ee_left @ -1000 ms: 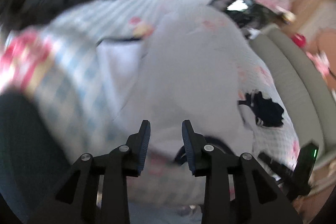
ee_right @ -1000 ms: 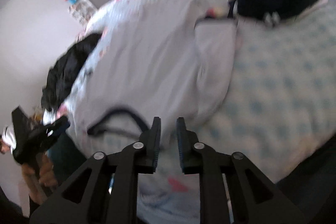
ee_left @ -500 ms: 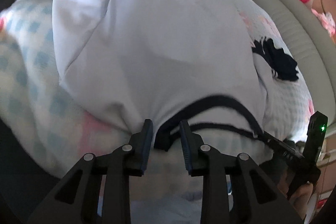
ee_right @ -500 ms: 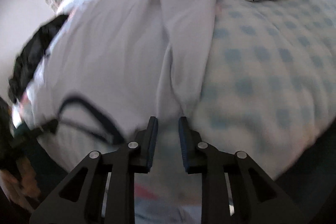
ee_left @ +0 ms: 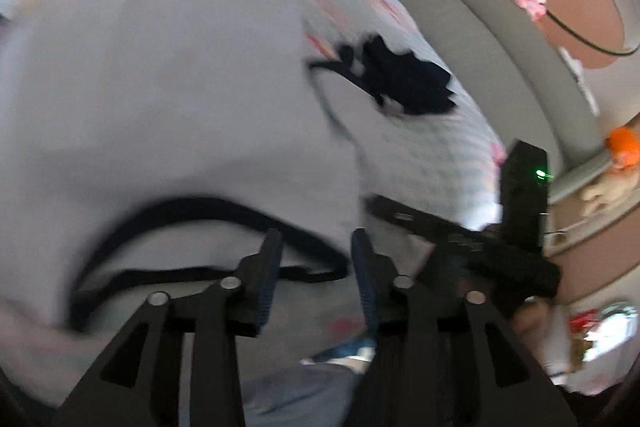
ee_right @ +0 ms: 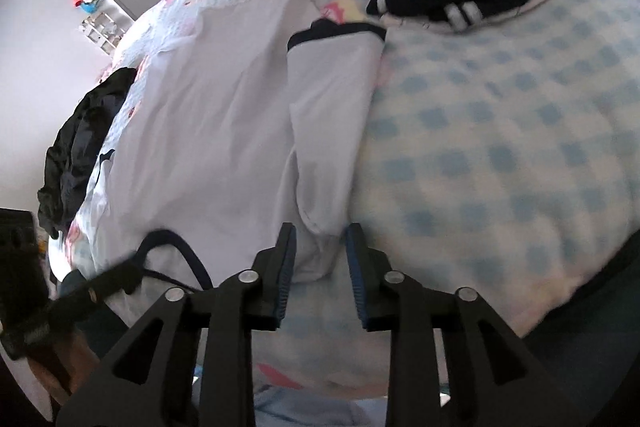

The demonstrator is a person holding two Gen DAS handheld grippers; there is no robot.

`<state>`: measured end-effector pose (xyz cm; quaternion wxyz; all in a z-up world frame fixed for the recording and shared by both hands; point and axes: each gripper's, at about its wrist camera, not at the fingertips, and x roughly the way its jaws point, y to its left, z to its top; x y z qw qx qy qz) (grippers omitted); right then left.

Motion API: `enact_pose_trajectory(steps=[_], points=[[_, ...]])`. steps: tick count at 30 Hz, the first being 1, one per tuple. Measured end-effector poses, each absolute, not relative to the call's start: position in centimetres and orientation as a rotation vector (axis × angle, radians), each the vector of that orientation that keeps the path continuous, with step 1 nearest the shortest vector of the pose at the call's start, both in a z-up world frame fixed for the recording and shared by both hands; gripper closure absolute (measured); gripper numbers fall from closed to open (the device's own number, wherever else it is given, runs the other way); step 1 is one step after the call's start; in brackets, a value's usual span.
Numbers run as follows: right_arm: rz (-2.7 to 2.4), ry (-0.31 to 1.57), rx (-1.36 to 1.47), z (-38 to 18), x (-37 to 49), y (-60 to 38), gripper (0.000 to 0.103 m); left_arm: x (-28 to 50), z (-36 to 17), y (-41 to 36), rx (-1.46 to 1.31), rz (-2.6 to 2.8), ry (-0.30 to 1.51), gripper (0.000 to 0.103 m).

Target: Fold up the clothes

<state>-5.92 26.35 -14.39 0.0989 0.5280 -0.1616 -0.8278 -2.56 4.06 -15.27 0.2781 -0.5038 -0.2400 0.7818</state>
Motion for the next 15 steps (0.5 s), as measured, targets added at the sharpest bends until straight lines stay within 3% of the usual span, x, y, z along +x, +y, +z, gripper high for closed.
enact_pose_trajectory(steps=[2, 3, 4, 5, 8, 10, 15], points=[[-2.455, -0.464, 1.581, -15.6, -6.0, 24.9, 0.073, -3.0, -16.7, 5.6, -1.390, 2.063, -0.658, 0.063], [-2.471, -0.445, 1.594, -16.3, -6.3, 24.6, 0.079, -3.3, -17.5, 6.2, -1.417, 2.058, -0.661, 0.067], [-2.491, -0.435, 1.593, -16.8, -6.2, 24.5, 0.085, -3.3, -18.1, 6.5, -1.433, 2.073, -0.658, 0.088], [-2.512, -0.436, 1.582, -16.8, -6.1, 24.6, 0.092, -3.1, -18.3, 6.5, -1.424, 2.089, -0.656, 0.091], [-2.568, -0.457, 1.535, -16.4, -5.6, 25.2, 0.095, -2.6, -18.0, 6.2, -1.371, 2.149, -0.681, 0.093], [-2.616, -0.416, 1.479, -15.4, -5.5, 25.2, 0.095, -2.3, -16.9, 5.8, -1.339, 2.204, -0.691, 0.101], [-2.643, -0.406, 1.456, -14.9, -4.6, 26.6, 0.095, -1.9, -17.8, 5.4, -1.430, 2.052, -0.632, 0.100]])
